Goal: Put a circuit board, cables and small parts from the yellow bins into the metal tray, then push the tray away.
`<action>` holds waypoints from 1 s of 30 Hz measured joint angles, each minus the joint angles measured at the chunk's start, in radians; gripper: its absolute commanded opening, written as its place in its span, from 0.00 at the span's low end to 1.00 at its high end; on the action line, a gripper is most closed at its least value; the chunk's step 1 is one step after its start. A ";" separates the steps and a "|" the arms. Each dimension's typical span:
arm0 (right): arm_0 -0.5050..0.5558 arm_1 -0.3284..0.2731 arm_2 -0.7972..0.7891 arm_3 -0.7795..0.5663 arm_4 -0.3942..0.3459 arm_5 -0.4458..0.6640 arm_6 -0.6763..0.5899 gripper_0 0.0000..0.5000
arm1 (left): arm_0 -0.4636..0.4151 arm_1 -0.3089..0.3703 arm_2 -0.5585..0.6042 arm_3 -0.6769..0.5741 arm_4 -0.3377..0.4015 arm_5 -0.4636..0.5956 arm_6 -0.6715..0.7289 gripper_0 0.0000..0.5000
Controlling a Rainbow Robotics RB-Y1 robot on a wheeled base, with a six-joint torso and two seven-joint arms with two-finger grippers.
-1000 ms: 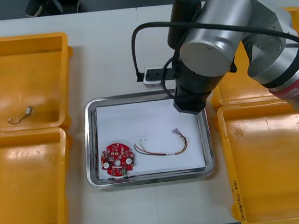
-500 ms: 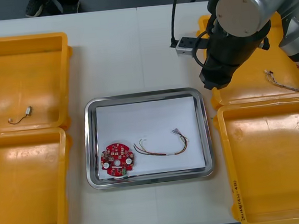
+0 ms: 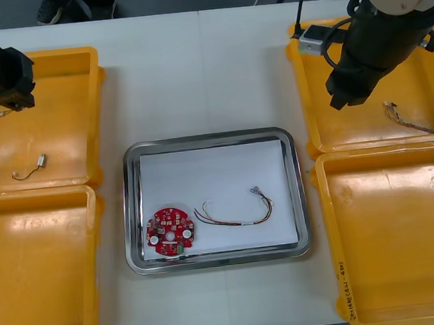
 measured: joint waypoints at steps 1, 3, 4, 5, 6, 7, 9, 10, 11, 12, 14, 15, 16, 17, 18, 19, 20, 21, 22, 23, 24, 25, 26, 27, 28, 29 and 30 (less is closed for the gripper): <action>0.000 -0.004 -0.005 0.006 0.001 0.000 0.000 1.00 | 0.000 -0.012 -0.010 -0.011 -0.003 0.000 0.000 0.00; 0.000 -0.012 -0.014 0.019 0.004 -0.002 0.000 1.00 | 0.000 -0.036 -0.036 -0.033 -0.011 0.000 0.002 0.00; 0.000 -0.015 -0.018 0.027 0.005 -0.004 0.000 1.00 | 0.000 -0.048 -0.050 -0.042 -0.018 0.000 0.006 0.00; 0.000 -0.018 -0.024 0.039 0.006 -0.006 0.000 1.00 | 0.000 -0.063 -0.066 -0.053 -0.029 0.000 0.012 0.00; 0.000 -0.020 -0.030 0.051 0.008 -0.011 0.000 1.00 | 0.000 -0.079 -0.081 -0.062 -0.040 0.000 0.021 0.00; 0.000 -0.022 -0.036 0.066 0.009 -0.017 0.000 1.00 | 0.000 -0.096 -0.094 -0.068 -0.050 0.000 0.032 0.00; 0.000 -0.025 -0.050 0.099 0.010 -0.031 0.000 1.00 | 0.000 -0.132 -0.122 -0.078 -0.070 0.000 0.064 0.00; 0.000 -0.026 -0.056 0.114 0.010 -0.038 0.000 1.00 | 0.000 -0.147 -0.135 -0.080 -0.076 0.000 0.082 0.00; 0.000 -0.028 -0.062 0.132 0.010 -0.044 0.000 1.00 | -0.001 -0.164 -0.150 -0.081 -0.082 0.000 0.102 0.00; 0.000 -0.029 -0.067 0.152 0.010 -0.053 0.000 1.00 | -0.001 -0.181 -0.166 -0.082 -0.092 0.000 0.123 0.00; -0.001 -0.032 -0.077 0.189 0.010 -0.072 0.000 1.00 | -0.001 -0.214 -0.197 -0.083 -0.111 0.001 0.154 0.00; -0.001 -0.033 -0.080 0.206 0.011 -0.081 0.000 1.00 | -0.001 -0.229 -0.210 -0.083 -0.119 0.001 0.163 0.00; -0.001 -0.033 -0.083 0.220 0.013 -0.089 0.000 1.00 | -0.001 -0.244 -0.220 -0.083 -0.128 0.001 0.166 0.00; -0.001 -0.034 -0.085 0.235 0.018 -0.098 0.000 1.00 | -0.001 -0.260 -0.230 -0.083 -0.139 0.001 0.167 0.00; -0.001 -0.034 -0.085 0.249 0.021 -0.109 0.000 1.00 | -0.001 -0.275 -0.239 -0.083 -0.151 0.001 0.167 0.00; -0.001 -0.034 -0.086 0.263 0.022 -0.122 0.000 1.00 | -0.001 -0.291 -0.247 -0.083 -0.165 0.001 0.167 0.00; -0.001 -0.034 -0.086 0.275 0.022 -0.129 0.001 1.00 | -0.001 -0.305 -0.254 -0.084 -0.174 0.001 0.167 0.00; -0.001 -0.034 -0.086 0.287 0.023 -0.136 0.001 1.00 | -0.001 -0.317 -0.260 -0.084 -0.185 0.001 0.167 0.00; -0.001 -0.034 -0.087 0.298 0.023 -0.145 0.001 1.00 | 0.000 -0.329 -0.266 -0.084 -0.198 0.001 0.167 0.00; -0.001 -0.034 -0.087 0.310 0.023 -0.156 0.001 1.00 | 0.001 -0.342 -0.272 -0.084 -0.220 0.001 0.167 0.00; -0.001 -0.035 -0.087 0.323 0.023 -0.167 0.001 1.00 | 0.004 -0.354 -0.275 -0.084 -0.239 0.001 0.167 0.00; -0.001 -0.035 -0.087 0.334 0.024 -0.175 0.001 1.00 | 0.007 -0.365 -0.278 -0.084 -0.256 0.001 0.167 0.00; -0.001 -0.035 -0.087 0.345 0.026 -0.181 0.002 1.00 | 0.013 -0.376 -0.278 -0.084 -0.269 0.001 0.167 0.00; -0.001 -0.035 -0.087 0.356 0.031 -0.189 0.002 1.00 | 0.021 -0.386 -0.278 -0.084 -0.284 0.001 0.167 0.00; -0.001 -0.035 -0.087 0.365 0.036 -0.195 0.002 1.00 | 0.029 -0.395 -0.279 -0.084 -0.295 0.001 0.167 0.00; -0.001 -0.035 -0.087 0.377 0.043 -0.201 0.003 1.00 | 0.038 -0.403 -0.279 -0.084 -0.306 0.001 0.167 0.00; -0.001 -0.035 -0.087 0.387 0.050 -0.207 0.003 1.00 | 0.049 -0.411 -0.279 -0.084 -0.317 0.001 0.167 0.00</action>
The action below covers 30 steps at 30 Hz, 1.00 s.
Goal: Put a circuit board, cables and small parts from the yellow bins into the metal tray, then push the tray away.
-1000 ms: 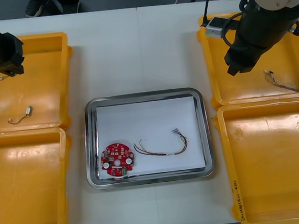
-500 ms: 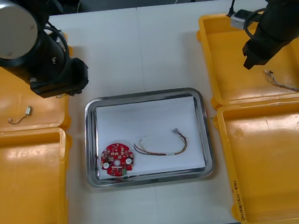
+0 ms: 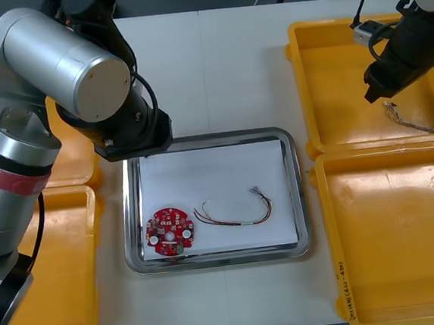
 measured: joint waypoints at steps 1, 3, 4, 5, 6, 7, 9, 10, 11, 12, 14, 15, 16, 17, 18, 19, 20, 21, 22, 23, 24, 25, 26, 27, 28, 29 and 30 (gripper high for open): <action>0.000 0.000 0.000 0.011 0.006 -0.006 0.001 1.00 | 0.011 -0.006 -0.001 0.000 -0.011 0.000 0.000 0.00; 0.000 0.000 0.000 0.034 0.014 -0.019 0.006 1.00 | 0.034 -0.013 -0.007 0.000 -0.038 0.000 0.000 0.00; 0.000 0.000 0.000 0.045 0.018 -0.025 0.011 1.00 | 0.045 -0.014 -0.012 0.000 -0.049 -0.001 0.000 0.00; 0.000 0.000 0.000 0.057 0.022 -0.031 0.013 1.00 | 0.056 -0.014 -0.017 0.000 -0.055 -0.004 0.000 0.00; 0.000 0.000 0.000 0.067 0.026 -0.037 0.014 1.00 | 0.065 -0.014 -0.021 0.000 -0.057 -0.008 0.000 0.00; 0.000 0.000 0.000 0.080 0.031 -0.044 0.016 1.00 | 0.073 -0.014 -0.024 0.000 -0.057 -0.012 0.000 0.00; 0.000 0.000 0.000 0.105 0.043 -0.064 0.026 1.00 | 0.085 -0.014 -0.029 0.000 -0.058 -0.017 0.000 0.00; 0.000 -0.001 0.000 0.120 0.046 -0.077 0.037 1.00 | 0.091 -0.014 -0.032 0.000 -0.058 -0.018 0.000 0.00; 0.000 -0.001 0.000 0.136 0.047 -0.091 0.050 1.00 | 0.095 -0.014 -0.034 0.000 -0.060 -0.021 0.000 0.00; 0.000 -0.001 0.000 0.152 0.047 -0.101 0.058 1.00 | 0.097 -0.015 -0.037 0.000 -0.062 -0.023 0.000 0.00; 0.000 -0.001 0.000 0.181 0.047 -0.121 0.070 1.00 | 0.100 -0.016 -0.044 0.000 -0.069 -0.040 0.000 0.00; 0.000 -0.001 0.000 0.194 0.047 -0.131 0.071 1.00 | 0.102 -0.018 -0.046 0.000 -0.075 -0.051 0.000 0.00; 0.000 -0.001 0.000 0.207 0.047 -0.139 0.071 1.00 | 0.104 -0.021 -0.047 0.000 -0.082 -0.061 0.000 0.00; 0.000 -0.001 0.000 0.216 0.047 -0.145 0.071 1.00 | 0.106 -0.025 -0.047 0.000 -0.088 -0.067 0.000 0.00; 0.000 -0.001 0.000 0.225 0.047 -0.150 0.072 1.00 | 0.108 -0.029 -0.047 0.000 -0.094 -0.072 0.000 0.00; 0.000 -0.001 0.000 0.233 0.047 -0.156 0.072 1.00 | 0.110 -0.034 -0.047 0.002 -0.097 -0.078 0.000 0.00; 0.000 -0.001 0.000 0.241 0.047 -0.163 0.073 1.00 | 0.111 -0.039 -0.047 0.005 -0.101 -0.085 -0.001 0.00; 0.000 -0.001 0.000 0.249 0.046 -0.170 0.074 1.00 | 0.112 -0.044 -0.047 0.013 -0.106 -0.092 -0.001 0.00; 0.000 -0.001 0.000 0.256 0.046 -0.176 0.076 1.00 | 0.112 -0.050 -0.047 0.023 -0.112 -0.097 -0.001 0.00; 0.000 -0.001 0.000 0.263 0.045 -0.182 0.080 1.00 | 0.113 -0.057 -0.047 0.034 -0.119 -0.101 -0.001 0.00; 0.000 -0.001 0.000 0.271 0.045 -0.190 0.089 1.00 | 0.113 -0.063 -0.047 0.046 -0.128 -0.104 -0.001 0.00; 0.000 -0.001 0.000 0.278 0.044 -0.199 0.102 1.00 | 0.113 -0.070 -0.047 0.057 -0.137 -0.108 -0.001 0.00; 0.000 -0.001 0.000 0.283 0.043 -0.209 0.114 1.00 | 0.113 -0.076 -0.047 0.064 -0.146 -0.112 -0.001 0.00; 0.000 -0.001 0.000 0.286 0.043 -0.218 0.123 1.00 | 0.113 -0.080 -0.047 0.069 -0.152 -0.114 -0.001 0.00; 0.000 -0.001 0.000 0.289 0.043 -0.227 0.127 1.00 | 0.114 -0.084 -0.047 0.070 -0.157 -0.117 -0.001 0.00; 0.000 -0.001 0.000 0.291 0.043 -0.238 0.127 1.00 | 0.115 -0.086 -0.049 0.071 -0.164 -0.119 -0.001 0.00; 0.001 -0.001 0.000 0.294 0.043 -0.251 0.127 1.00 | 0.117 -0.087 -0.051 0.071 -0.171 -0.122 -0.002 0.00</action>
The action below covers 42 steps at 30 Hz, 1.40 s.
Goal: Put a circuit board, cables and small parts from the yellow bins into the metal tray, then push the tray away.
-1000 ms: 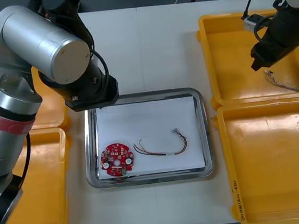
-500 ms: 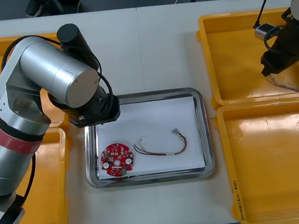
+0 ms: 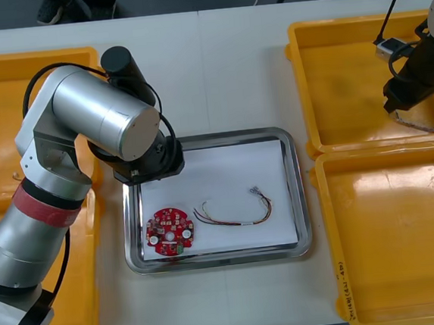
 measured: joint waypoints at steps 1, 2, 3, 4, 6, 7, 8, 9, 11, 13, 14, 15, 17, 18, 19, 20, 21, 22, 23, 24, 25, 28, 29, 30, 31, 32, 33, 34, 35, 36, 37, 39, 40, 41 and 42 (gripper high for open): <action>0.001 0.000 0.000 0.002 0.000 -0.011 0.000 1.00 | 0.002 -0.001 -0.003 0.001 -0.006 -0.005 0.000 0.00; 0.002 0.000 0.000 0.002 0.000 -0.022 0.000 1.00 | 0.003 -0.001 -0.007 0.005 -0.013 -0.014 0.000 0.00; 0.003 0.000 0.000 0.002 0.000 -0.028 0.000 1.00 | 0.005 -0.001 -0.011 0.012 -0.018 -0.023 0.000 0.00; 0.004 0.000 0.000 0.002 0.000 -0.031 0.000 1.00 | 0.006 -0.001 -0.015 0.022 -0.021 -0.033 0.000 0.00; 0.007 0.000 0.000 0.002 0.000 -0.031 0.000 1.00 | 0.006 -0.003 -0.021 0.039 -0.029 -0.044 0.000 0.00; 0.009 0.000 0.000 0.002 0.000 -0.031 0.000 1.00 | 0.006 -0.004 -0.022 0.047 -0.032 -0.048 -0.001 0.00; 0.011 0.000 0.000 0.002 0.000 -0.031 0.001 1.00 | 0.006 -0.005 -0.024 0.051 -0.033 -0.049 -0.001 0.00; 0.013 0.000 0.000 0.002 0.000 -0.031 0.001 1.00 | 0.006 -0.006 -0.024 0.053 -0.034 -0.050 -0.001 0.00; 0.017 0.000 0.000 0.002 0.000 -0.031 0.001 1.00 | 0.009 -0.007 -0.024 0.054 -0.034 -0.051 -0.001 0.00; 0.021 0.000 0.000 0.002 0.002 -0.032 0.004 1.00 | 0.013 -0.007 -0.024 0.054 -0.034 -0.057 -0.001 0.00; 0.023 0.000 0.000 0.002 0.002 -0.033 0.006 1.00 | 0.016 -0.007 -0.024 0.054 -0.034 -0.060 -0.001 0.00; 0.025 0.000 0.000 0.002 0.003 -0.033 0.007 1.00 | 0.018 -0.007 -0.024 0.054 -0.034 -0.062 -0.002 0.00; 0.028 0.000 0.000 0.002 0.005 -0.034 0.007 1.00 | 0.022 -0.007 -0.024 0.054 -0.034 -0.063 -0.002 0.00; 0.030 0.000 0.000 0.002 0.005 -0.034 0.007 1.00 | 0.023 -0.007 -0.024 0.054 -0.034 -0.063 -0.002 0.00; 0.032 0.000 0.000 0.002 0.005 -0.034 0.008 1.00 | 0.024 -0.007 -0.024 0.054 -0.034 -0.063 -0.002 0.01; 0.033 0.000 0.000 0.002 0.005 -0.034 0.008 1.00 | 0.024 -0.007 -0.024 0.054 -0.034 -0.063 -0.002 0.02; 0.035 0.000 0.000 0.002 0.005 -0.034 0.008 1.00 | 0.025 -0.007 -0.024 0.054 -0.034 -0.063 -0.002 0.02; 0.038 0.000 0.000 0.002 0.005 -0.034 0.009 1.00 | 0.027 -0.007 -0.024 0.054 -0.034 -0.063 -0.003 0.02; 0.040 0.000 0.000 0.002 0.004 -0.034 0.011 1.00 | 0.029 -0.007 -0.024 0.054 -0.035 -0.064 -0.003 0.02; 0.043 0.000 0.000 0.002 0.004 -0.034 0.015 1.00 | 0.032 -0.007 -0.024 0.054 -0.036 -0.065 -0.003 0.02; 0.045 0.000 0.000 0.002 0.003 -0.034 0.023 1.00 | 0.035 -0.007 -0.024 0.054 -0.037 -0.067 -0.003 0.02; 0.050 0.000 0.000 0.002 0.001 -0.034 0.051 0.82 | 0.041 -0.007 -0.024 0.054 -0.038 -0.072 -0.003 0.08; 0.052 0.000 0.000 0.002 0.000 -0.034 0.053 0.60 | 0.043 -0.007 -0.024 0.054 -0.038 -0.072 -0.003 0.20; 0.053 0.000 0.000 0.002 -0.001 -0.034 0.054 0.50 | 0.043 -0.007 -0.024 0.054 -0.038 -0.072 -0.003 0.34; 0.053 0.000 0.000 0.002 -0.002 -0.034 0.054 0.31 | 0.043 -0.007 -0.024 0.054 -0.038 -0.073 -0.003 0.61; 0.053 0.000 0.000 0.002 -0.003 -0.034 0.054 0.25 | 0.043 -0.007 -0.024 0.054 -0.038 -0.073 -0.003 0.72; 0.053 0.000 0.000 0.002 -0.004 -0.034 0.054 0.25 | 0.043 -0.007 -0.024 0.054 -0.038 -0.073 -0.003 0.90; 0.053 0.000 0.000 0.002 -0.005 -0.034 0.054 0.07 | 0.043 -0.007 -0.024 0.054 -0.038 -0.073 -0.003 1.00; 0.053 0.000 0.000 0.002 -0.006 -0.034 0.054 0.00 | 0.043 -0.007 -0.024 0.054 -0.038 -0.073 -0.003 1.00; 0.053 0.000 0.000 0.002 -0.006 -0.034 0.054 0.00 | 0.043 -0.007 -0.024 0.054 -0.038 -0.073 -0.003 1.00; 0.053 0.000 0.000 0.002 -0.006 -0.034 0.054 0.00 | 0.043 -0.007 -0.024 0.053 -0.039 -0.072 -0.003 1.00; 0.053 0.000 0.000 0.002 -0.006 -0.034 0.054 0.00 | 0.043 -0.007 -0.024 0.049 -0.039 -0.068 -0.003 1.00; 0.054 0.000 0.000 0.002 -0.006 -0.034 0.054 0.00 | 0.043 -0.007 -0.024 0.044 -0.040 -0.063 -0.003 1.00; 0.054 0.000 0.000 0.002 -0.007 -0.034 0.054 0.00 | 0.043 -0.007 -0.024 0.038 -0.042 -0.054 -0.003 1.00; 0.054 0.000 0.000 0.002 -0.007 -0.034 0.054 0.00 | 0.043 -0.007 -0.024 0.026 -0.044 -0.042 -0.003 1.00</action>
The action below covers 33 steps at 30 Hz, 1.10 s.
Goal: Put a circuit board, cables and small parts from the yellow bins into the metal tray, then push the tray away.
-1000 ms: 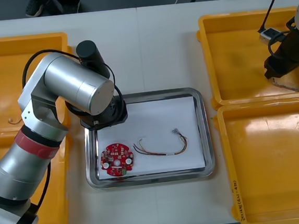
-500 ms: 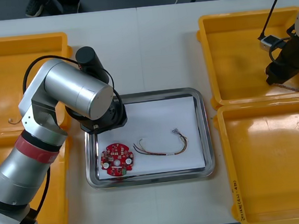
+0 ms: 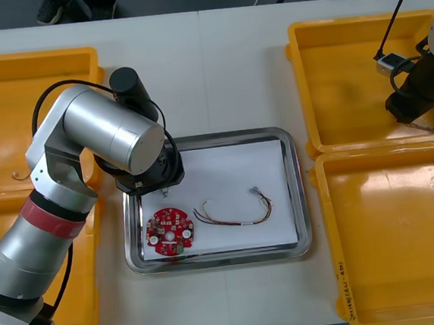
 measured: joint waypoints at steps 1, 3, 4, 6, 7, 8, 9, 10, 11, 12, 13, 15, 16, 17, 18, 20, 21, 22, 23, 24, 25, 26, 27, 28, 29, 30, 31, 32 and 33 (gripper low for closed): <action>0.000 0.000 0.000 0.000 0.000 0.000 0.000 0.00 | 0.000 0.000 0.000 -0.012 -0.001 0.011 0.000 1.00; 0.000 0.000 0.000 0.000 -0.002 0.000 0.001 0.00 | 0.000 0.000 0.001 -0.041 -0.001 0.037 0.000 1.00; 0.000 0.000 -0.001 0.000 -0.004 0.000 0.001 0.00 | 0.000 0.000 0.002 -0.058 -0.001 0.052 0.000 1.00; 0.000 0.000 -0.003 0.000 -0.006 0.000 0.001 0.00 | 0.000 0.000 0.007 -0.094 -0.001 0.077 0.000 1.00; 0.000 0.000 -0.005 0.000 -0.008 0.000 0.002 0.00 | 0.000 0.000 0.012 -0.112 -0.001 0.090 0.000 1.00; 0.000 0.000 -0.007 0.000 -0.010 0.000 0.003 0.00 | 0.000 0.000 0.018 -0.131 -0.001 0.104 0.000 1.00; 0.000 0.000 -0.011 0.000 -0.012 0.000 0.006 0.00 | 0.000 0.000 0.027 -0.151 0.000 0.119 0.000 1.00; 0.000 0.000 -0.014 0.000 -0.014 0.000 0.010 0.00 | 0.000 0.000 0.037 -0.172 0.001 0.134 0.000 1.00; 0.000 0.000 -0.017 0.000 -0.016 0.000 0.015 0.00 | 0.000 0.000 0.048 -0.192 0.002 0.147 0.000 1.00; 0.000 0.000 -0.019 0.000 -0.019 0.000 0.016 0.00 | 0.000 0.000 0.059 -0.214 0.002 0.157 0.000 1.00; -0.001 0.000 -0.021 -0.001 -0.021 0.000 0.016 0.00 | 0.000 0.000 0.070 -0.236 0.003 0.161 0.000 1.00; -0.002 0.000 -0.023 -0.003 -0.026 0.000 0.016 0.00 | 0.000 0.000 0.092 -0.276 0.007 0.162 0.000 1.00; -0.002 0.000 -0.024 -0.006 -0.030 0.000 0.016 0.00 | 0.000 0.000 0.104 -0.298 0.009 0.162 0.000 1.00; -0.003 0.000 -0.024 -0.013 -0.034 0.000 0.016 0.00 | 0.000 0.001 0.117 -0.316 0.013 0.163 0.000 1.00; -0.003 0.000 -0.024 -0.022 -0.037 0.000 0.016 0.00 | 0.000 0.001 0.131 -0.337 0.019 0.163 0.000 1.00; -0.003 0.000 -0.024 -0.046 -0.040 0.000 0.016 0.00 | 0.000 0.002 0.160 -0.368 0.031 0.163 0.000 1.00; -0.003 0.000 -0.024 -0.059 -0.043 0.000 0.017 0.00 | 0.000 0.005 0.173 -0.384 0.040 0.163 0.000 1.00; -0.003 0.000 -0.024 -0.073 -0.045 0.000 0.017 0.00 | 0.000 0.011 0.184 -0.397 0.050 0.163 0.000 1.00; -0.003 0.000 -0.024 -0.085 -0.047 0.000 0.017 0.00 | 0.000 0.020 0.191 -0.408 0.062 0.163 0.000 1.00; -0.003 0.000 -0.024 -0.097 -0.049 0.000 0.017 0.00 | -0.001 0.032 0.198 -0.417 0.076 0.163 0.000 1.00; -0.003 0.000 -0.024 -0.107 -0.052 0.000 0.017 0.00 | -0.002 0.045 0.203 -0.424 0.094 0.163 0.000 1.00; -0.003 0.000 -0.024 -0.115 -0.055 0.000 0.017 0.00 | -0.005 0.061 0.207 -0.427 0.112 0.163 0.000 1.00; -0.003 0.000 -0.024 -0.121 -0.059 0.000 0.017 0.00 | -0.010 0.078 0.211 -0.427 0.135 0.163 0.000 1.00; -0.004 0.000 -0.024 -0.124 -0.061 0.000 0.017 0.00 | -0.016 0.096 0.216 -0.427 0.155 0.163 0.000 1.00; -0.004 0.001 -0.024 -0.125 -0.064 0.000 0.017 0.00 | -0.022 0.115 0.221 -0.427 0.176 0.163 0.000 1.00; -0.005 0.001 -0.024 -0.125 -0.066 0.000 0.017 0.00 | -0.029 0.136 0.227 -0.427 0.198 0.163 0.000 1.00; -0.005 0.001 -0.024 -0.125 -0.067 0.000 0.017 0.00 | -0.035 0.156 0.233 -0.427 0.216 0.163 0.000 1.00; -0.005 0.002 -0.024 -0.125 -0.068 -0.002 0.017 0.00 | -0.040 0.176 0.241 -0.427 0.231 0.163 0.000 1.00; -0.005 0.004 -0.024 -0.125 -0.068 -0.006 0.017 0.00 | -0.044 0.195 0.249 -0.427 0.246 0.163 0.000 1.00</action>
